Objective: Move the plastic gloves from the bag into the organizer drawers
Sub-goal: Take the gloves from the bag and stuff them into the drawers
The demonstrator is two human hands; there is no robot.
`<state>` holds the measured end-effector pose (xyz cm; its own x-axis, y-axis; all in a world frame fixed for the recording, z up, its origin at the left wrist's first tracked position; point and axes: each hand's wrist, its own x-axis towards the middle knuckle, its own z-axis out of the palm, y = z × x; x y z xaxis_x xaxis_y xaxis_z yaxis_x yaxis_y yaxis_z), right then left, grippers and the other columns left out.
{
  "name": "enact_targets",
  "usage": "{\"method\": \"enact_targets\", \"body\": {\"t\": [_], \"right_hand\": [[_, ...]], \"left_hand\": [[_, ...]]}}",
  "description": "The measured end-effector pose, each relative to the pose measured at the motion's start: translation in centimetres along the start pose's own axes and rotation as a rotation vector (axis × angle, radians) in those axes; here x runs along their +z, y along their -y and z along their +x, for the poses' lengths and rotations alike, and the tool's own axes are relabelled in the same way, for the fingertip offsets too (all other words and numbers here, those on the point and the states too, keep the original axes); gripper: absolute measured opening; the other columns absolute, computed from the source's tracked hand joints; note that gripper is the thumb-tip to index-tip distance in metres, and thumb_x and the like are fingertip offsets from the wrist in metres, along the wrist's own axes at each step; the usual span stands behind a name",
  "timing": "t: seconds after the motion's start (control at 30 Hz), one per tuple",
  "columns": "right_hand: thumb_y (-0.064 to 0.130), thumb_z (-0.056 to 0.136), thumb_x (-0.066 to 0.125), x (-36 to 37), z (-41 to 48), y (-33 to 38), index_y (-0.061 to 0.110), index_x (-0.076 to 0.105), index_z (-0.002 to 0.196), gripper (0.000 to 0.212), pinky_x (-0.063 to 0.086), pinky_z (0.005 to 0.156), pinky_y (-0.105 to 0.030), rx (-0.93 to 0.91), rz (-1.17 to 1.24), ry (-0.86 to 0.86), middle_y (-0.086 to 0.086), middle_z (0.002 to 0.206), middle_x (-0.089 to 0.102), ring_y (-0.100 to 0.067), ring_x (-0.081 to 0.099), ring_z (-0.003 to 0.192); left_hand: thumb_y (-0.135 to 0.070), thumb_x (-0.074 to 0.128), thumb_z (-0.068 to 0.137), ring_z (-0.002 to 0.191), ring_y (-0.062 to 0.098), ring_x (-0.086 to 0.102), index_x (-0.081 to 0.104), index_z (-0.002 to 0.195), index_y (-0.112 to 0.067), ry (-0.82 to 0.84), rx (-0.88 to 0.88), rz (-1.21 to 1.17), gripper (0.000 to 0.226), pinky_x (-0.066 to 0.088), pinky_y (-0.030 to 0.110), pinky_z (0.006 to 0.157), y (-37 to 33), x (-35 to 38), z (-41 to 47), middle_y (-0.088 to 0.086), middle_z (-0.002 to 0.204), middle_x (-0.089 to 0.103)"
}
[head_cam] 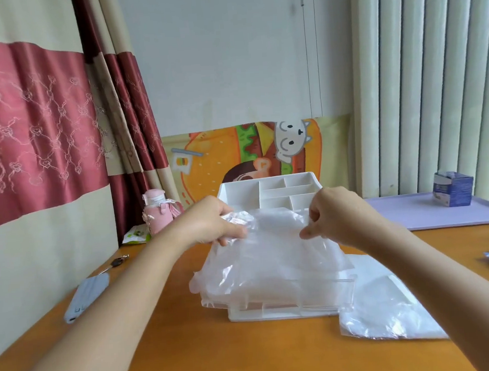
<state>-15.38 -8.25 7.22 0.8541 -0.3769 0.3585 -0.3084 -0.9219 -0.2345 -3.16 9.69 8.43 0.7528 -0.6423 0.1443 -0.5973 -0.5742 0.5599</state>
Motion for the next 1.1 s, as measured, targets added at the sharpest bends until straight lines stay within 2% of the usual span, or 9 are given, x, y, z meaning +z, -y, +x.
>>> {"method": "enact_targets", "body": {"t": [0.07,0.2,0.33,0.5,0.6,0.7,0.87,1.0,1.1], "right_hand": [[0.032,0.077,0.077,0.2,-0.2,0.3,0.016,0.041,0.057,0.044,0.028,0.044,-0.024,0.020,-0.100,-0.002,0.002,0.060,0.045,-0.016,0.041,0.052],[0.043,0.082,0.070,-0.8,-1.6,1.0,0.014,0.043,0.085,0.040,0.028,0.052,-0.031,0.001,-0.238,-0.094,0.000,0.074,0.045,-0.024,0.044,0.071],[0.022,0.089,0.064,-1.0,-2.7,2.1,0.021,0.058,0.092,0.008,0.037,0.061,-0.019,-0.215,-0.111,0.017,0.002,0.093,0.059,-0.019,0.052,0.086],[0.008,0.095,0.048,1.8,-1.3,2.7,0.035,0.056,0.128,0.043,0.038,0.103,-0.028,-0.363,-0.092,0.367,0.007,0.136,0.052,-0.013,0.046,0.125],[0.026,0.095,0.054,3.5,-0.2,2.8,0.033,0.046,0.137,0.044,0.032,0.106,-0.029,-0.397,-0.148,0.434,0.009,0.143,0.046,-0.015,0.039,0.131],[0.038,0.092,0.058,4.3,-0.1,2.9,0.027,0.044,0.139,0.051,0.033,0.102,-0.025,-0.388,-0.104,0.415,0.007,0.139,0.049,-0.015,0.045,0.125],[0.050,0.090,0.054,5.6,0.3,2.6,0.024,0.043,0.139,0.056,0.037,0.104,-0.031,-0.352,-0.090,0.419,-0.001,0.136,0.048,-0.020,0.047,0.121],[0.050,0.092,0.050,5.9,0.5,2.7,0.017,0.029,0.146,0.067,0.034,0.108,-0.038,-0.312,-0.136,0.462,-0.009,0.146,0.035,-0.028,0.038,0.131],[0.050,0.094,0.044,6.0,0.6,2.7,0.020,0.029,0.146,0.062,0.029,0.110,-0.049,-0.295,-0.223,0.473,-0.008,0.151,0.029,-0.034,0.028,0.135]], "left_hand": [[-0.019,0.078,0.078,0.043,0.002,0.058,0.041,0.057,-0.015,0.011,0.031,0.097,0.043,0.032,0.019,0.044,0.0,1.2,0.9,-0.007,0.046,0.046],[-0.015,0.074,0.075,0.049,0.008,0.061,0.061,0.055,-0.015,0.022,0.058,0.222,0.024,0.042,0.019,0.053,0.3,3.2,1.6,-0.004,0.046,0.057],[-0.012,0.071,0.074,0.050,0.011,0.056,0.057,0.050,-0.018,0.028,0.060,0.282,0.029,0.039,0.020,0.054,0.7,3.9,1.6,-0.002,0.051,0.059],[-0.017,0.073,0.074,0.054,0.015,0.061,0.066,0.060,-0.014,0.013,0.084,0.306,0.016,0.045,0.023,0.054,0.8,3.9,1.6,0.003,0.059,0.066],[-0.022,0.075,0.075,0.063,0.023,0.065,0.071,0.070,-0.010,0.012,0.103,0.353,0.014,0.048,0.029,0.055,1.0,3.8,1.3,0.007,0.065,0.069],[-0.023,0.068,0.081,0.068,0.030,0.056,0.067,0.072,-0.011,-0.142,0.126,0.452,0.014,0.037,0.028,0.054,0.8,3.2,0.1,0.008,0.069,0.063],[-0.018,0.057,0.093,0.114,0.013,0.053,0.066,0.114,-0.018,-0.358,0.326,0.335,0.022,0.039,0.024,0.093,-0.8,3.9,-2.9,-0.006,0.122,0.060],[-0.012,0.052,0.096,0.106,0.011,0.060,0.069,0.117,-0.017,-0.414,0.373,0.227,0.028,0.039,0.016,0.090,-2.4,5.0,-4.2,-0.004,0.118,0.067],[-0.022,0.054,0.095,0.079,0.010,0.067,0.076,0.098,-0.020,-0.343,0.324,0.162,0.022,0.046,0.016,0.075,-3.4,5.5,-4.7,-0.003,0.090,0.074]]}}
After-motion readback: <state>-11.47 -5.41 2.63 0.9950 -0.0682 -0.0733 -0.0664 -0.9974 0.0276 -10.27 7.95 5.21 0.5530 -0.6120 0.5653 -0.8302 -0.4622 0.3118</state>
